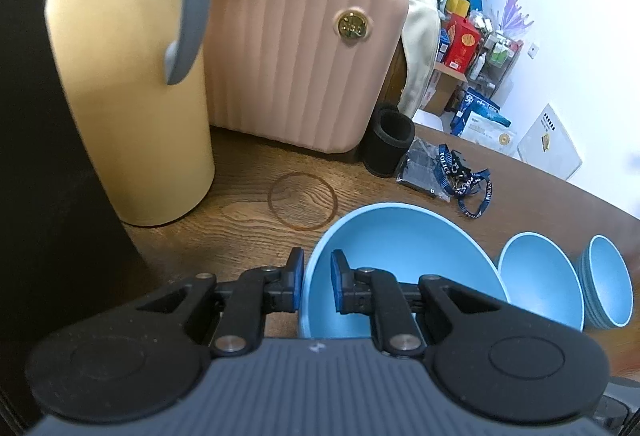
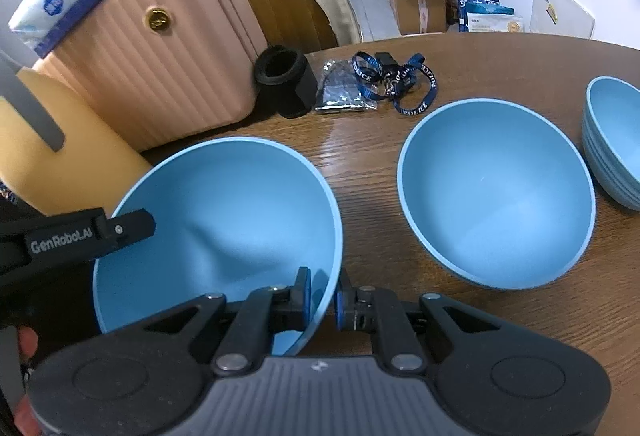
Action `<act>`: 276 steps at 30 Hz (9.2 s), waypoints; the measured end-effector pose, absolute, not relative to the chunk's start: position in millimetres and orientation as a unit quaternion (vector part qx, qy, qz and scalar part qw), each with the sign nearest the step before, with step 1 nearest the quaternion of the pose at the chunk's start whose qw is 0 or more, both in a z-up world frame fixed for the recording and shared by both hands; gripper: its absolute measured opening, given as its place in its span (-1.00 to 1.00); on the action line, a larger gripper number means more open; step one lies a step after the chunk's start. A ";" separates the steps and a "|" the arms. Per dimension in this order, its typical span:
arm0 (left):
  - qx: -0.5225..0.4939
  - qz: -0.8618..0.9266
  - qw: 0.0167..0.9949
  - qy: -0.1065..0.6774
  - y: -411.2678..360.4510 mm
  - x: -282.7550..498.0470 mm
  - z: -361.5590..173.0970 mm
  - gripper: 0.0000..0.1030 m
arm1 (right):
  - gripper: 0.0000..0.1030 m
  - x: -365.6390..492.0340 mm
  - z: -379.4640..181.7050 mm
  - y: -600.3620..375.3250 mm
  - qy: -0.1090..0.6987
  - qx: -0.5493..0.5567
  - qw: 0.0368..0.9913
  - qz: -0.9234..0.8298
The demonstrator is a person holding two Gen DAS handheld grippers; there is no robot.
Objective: Organize plates and bowls
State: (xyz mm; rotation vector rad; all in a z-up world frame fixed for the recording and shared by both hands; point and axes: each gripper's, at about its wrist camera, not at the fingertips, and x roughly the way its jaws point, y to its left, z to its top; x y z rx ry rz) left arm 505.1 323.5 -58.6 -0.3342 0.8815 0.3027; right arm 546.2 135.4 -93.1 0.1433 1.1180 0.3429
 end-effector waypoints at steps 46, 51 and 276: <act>-0.144 0.131 0.903 0.383 181.9 400.7 6.6 -0.71 | -0.80 447.9 -23.4 -5.4 0.474 0.073 0.859 0.177; -0.136 0.115 0.905 0.386 156.4 397.5 7.0 -0.71 | -0.80 438.6 -23.0 -33.1 0.472 0.081 0.863 0.162; -0.097 0.053 0.934 0.340 77.7 306.1 20.7 1.00 | 1.00 328.2 -11.6 -177.6 0.413 0.063 0.902 0.111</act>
